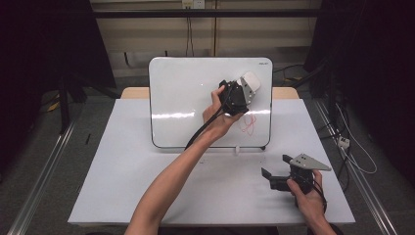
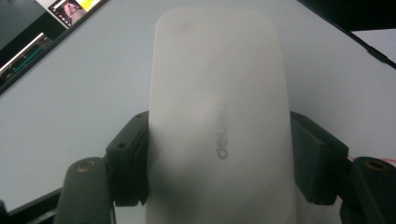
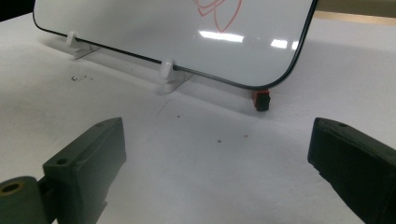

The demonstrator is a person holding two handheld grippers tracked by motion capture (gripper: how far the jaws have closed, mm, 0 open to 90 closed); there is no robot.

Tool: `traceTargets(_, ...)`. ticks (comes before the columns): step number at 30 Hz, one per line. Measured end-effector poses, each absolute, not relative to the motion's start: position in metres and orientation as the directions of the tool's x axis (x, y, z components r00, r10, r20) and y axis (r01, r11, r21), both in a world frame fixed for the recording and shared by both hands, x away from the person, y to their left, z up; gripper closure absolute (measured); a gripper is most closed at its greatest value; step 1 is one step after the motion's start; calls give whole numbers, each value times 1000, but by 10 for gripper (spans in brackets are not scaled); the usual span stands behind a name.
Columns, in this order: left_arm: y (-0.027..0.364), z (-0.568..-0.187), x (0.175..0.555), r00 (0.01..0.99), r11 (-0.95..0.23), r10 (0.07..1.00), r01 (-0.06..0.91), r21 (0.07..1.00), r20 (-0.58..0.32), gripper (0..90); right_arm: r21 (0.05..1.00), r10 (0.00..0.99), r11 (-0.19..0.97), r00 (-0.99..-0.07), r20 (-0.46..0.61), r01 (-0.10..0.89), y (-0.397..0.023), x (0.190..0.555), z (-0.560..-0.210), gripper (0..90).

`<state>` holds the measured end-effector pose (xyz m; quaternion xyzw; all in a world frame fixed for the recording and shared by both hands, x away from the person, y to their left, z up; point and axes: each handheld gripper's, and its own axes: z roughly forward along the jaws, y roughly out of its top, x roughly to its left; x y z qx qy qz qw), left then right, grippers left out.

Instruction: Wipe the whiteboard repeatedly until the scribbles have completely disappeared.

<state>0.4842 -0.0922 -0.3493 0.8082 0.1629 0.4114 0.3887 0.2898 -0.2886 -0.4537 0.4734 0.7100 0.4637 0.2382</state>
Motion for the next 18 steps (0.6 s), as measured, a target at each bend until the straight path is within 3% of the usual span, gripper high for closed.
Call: traceTargets(18,-92,-380,457,627,-686,520,-97,721,579,312,885,891,134,-444,90,447,-287,291,-454,40)
